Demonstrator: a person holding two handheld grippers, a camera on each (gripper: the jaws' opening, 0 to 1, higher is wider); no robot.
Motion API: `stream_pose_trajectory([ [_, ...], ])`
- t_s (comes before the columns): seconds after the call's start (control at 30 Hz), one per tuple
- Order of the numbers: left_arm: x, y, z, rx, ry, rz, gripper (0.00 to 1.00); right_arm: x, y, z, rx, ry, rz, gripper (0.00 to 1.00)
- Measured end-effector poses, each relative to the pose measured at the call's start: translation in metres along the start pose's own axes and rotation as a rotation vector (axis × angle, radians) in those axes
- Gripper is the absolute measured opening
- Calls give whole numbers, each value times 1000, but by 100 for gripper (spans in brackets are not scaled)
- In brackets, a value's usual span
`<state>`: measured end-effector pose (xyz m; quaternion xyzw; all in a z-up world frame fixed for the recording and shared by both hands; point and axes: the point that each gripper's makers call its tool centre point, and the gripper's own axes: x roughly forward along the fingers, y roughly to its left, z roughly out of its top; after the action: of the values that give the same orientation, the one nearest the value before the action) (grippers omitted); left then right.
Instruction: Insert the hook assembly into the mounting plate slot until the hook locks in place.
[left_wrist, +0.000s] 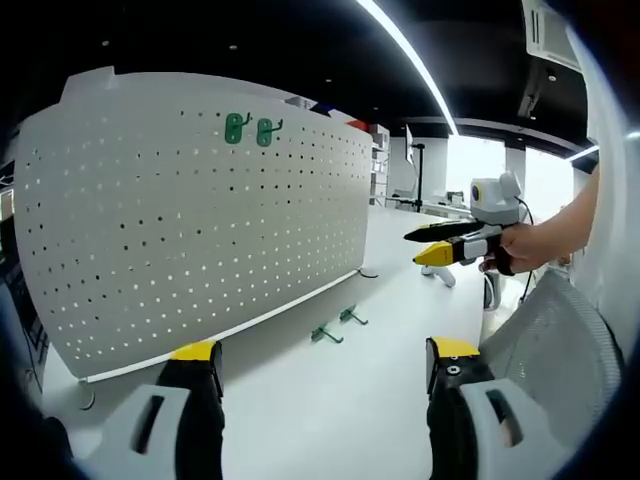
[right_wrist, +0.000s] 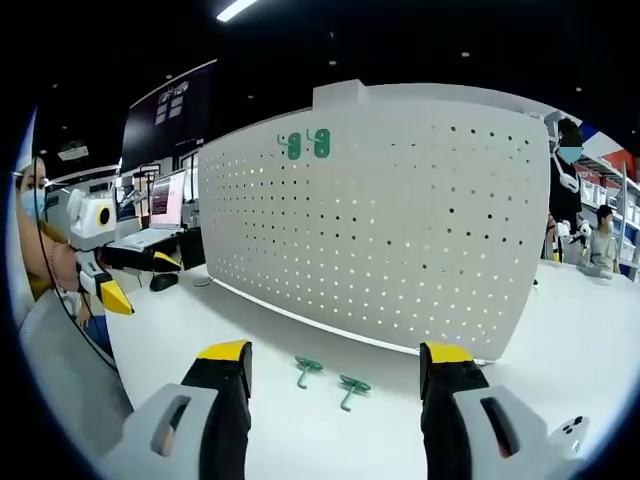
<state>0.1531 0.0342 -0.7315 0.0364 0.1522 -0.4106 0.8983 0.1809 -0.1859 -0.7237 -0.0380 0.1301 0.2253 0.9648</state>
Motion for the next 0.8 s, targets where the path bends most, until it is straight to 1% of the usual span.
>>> stream_pose_trajectory([
  [0.17,-2,-2,-6,-1,14,-6,85,-4,0,-6,8,17,5,67],
  [0.47,-6,-1,-13,-7,29,-2,85,-13,1,-23,20,72,20,68],
  [0.8,-8,-2,-20,-7,49,-8,85,-22,3,-37,40,114,18,69],
])
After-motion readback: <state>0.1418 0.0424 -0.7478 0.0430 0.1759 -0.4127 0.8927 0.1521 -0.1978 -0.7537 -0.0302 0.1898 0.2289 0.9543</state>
